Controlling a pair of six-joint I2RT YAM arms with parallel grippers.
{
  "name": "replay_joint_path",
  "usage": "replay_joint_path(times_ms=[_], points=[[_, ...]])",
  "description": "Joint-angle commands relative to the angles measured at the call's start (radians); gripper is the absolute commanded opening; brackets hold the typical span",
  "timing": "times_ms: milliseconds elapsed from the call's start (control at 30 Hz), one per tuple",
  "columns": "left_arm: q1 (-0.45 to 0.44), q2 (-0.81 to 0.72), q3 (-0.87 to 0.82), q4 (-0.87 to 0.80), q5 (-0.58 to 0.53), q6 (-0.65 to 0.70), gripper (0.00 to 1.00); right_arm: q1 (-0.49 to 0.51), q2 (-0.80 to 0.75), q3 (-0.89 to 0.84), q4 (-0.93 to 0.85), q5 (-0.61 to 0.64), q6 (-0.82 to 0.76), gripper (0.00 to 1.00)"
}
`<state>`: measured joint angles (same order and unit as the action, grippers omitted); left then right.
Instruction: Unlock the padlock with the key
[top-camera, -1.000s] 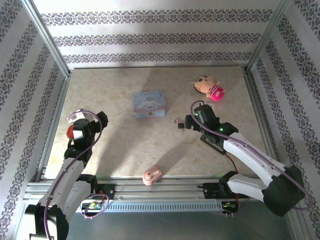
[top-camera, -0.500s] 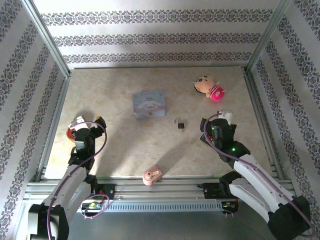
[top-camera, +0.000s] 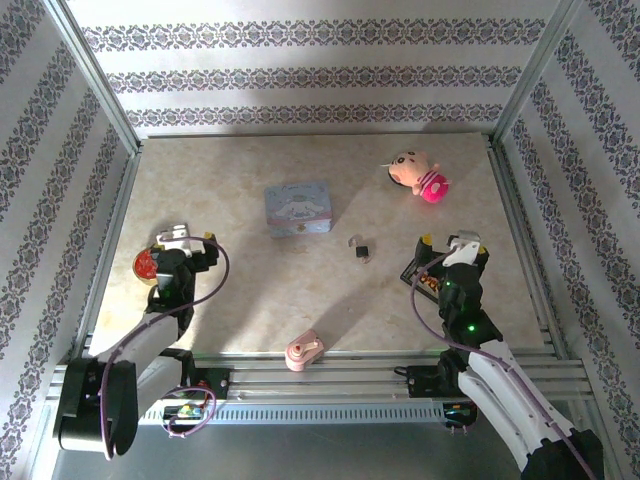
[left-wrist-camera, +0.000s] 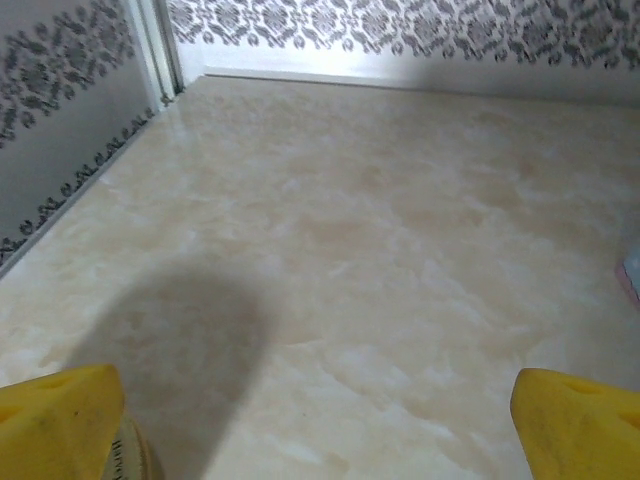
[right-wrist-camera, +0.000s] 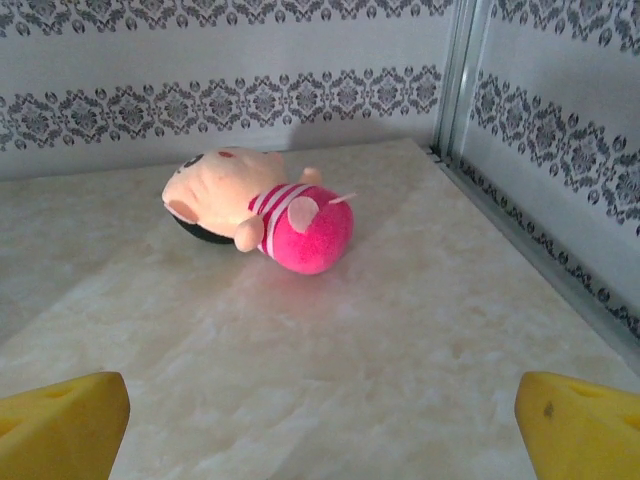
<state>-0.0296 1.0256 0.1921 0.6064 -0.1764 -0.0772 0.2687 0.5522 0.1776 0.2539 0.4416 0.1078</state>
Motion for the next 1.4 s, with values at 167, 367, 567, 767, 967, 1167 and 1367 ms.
replay_joint_path(times_ms=[167, 367, 567, 767, 967, 1167, 1367], points=[[0.028, 0.160, 0.027, 0.259, 0.086, 0.059, 0.99, -0.049, 0.021, -0.084, 0.166, -0.094, -0.131, 0.98], [0.046, 0.299, 0.008, 0.440, 0.137, 0.045, 0.99, -0.097, 0.040, -0.096, 0.191, -0.133, -0.134, 0.98], [0.072, 0.498, 0.010, 0.638, 0.233, 0.032, 0.99, -0.108, 0.012, -0.117, 0.218, -0.141, -0.140, 0.98], [0.093, 0.583, 0.052, 0.641, 0.379, 0.054, 0.99, -0.143, 0.019, -0.142, 0.257, -0.192, -0.146, 0.98], [0.078, 0.564, 0.192, 0.342, 0.317, 0.064, 0.99, -0.205, 0.138, -0.137, 0.361, -0.278, -0.152, 0.98], [0.079, 0.565, 0.184, 0.362, 0.322, 0.059, 0.99, -0.241, 0.396, -0.084, 0.515, -0.343, -0.152, 0.98], [0.079, 0.565, 0.179, 0.372, 0.318, 0.058, 0.99, -0.248, 0.608, -0.007, 0.631, -0.384, -0.146, 0.98]])
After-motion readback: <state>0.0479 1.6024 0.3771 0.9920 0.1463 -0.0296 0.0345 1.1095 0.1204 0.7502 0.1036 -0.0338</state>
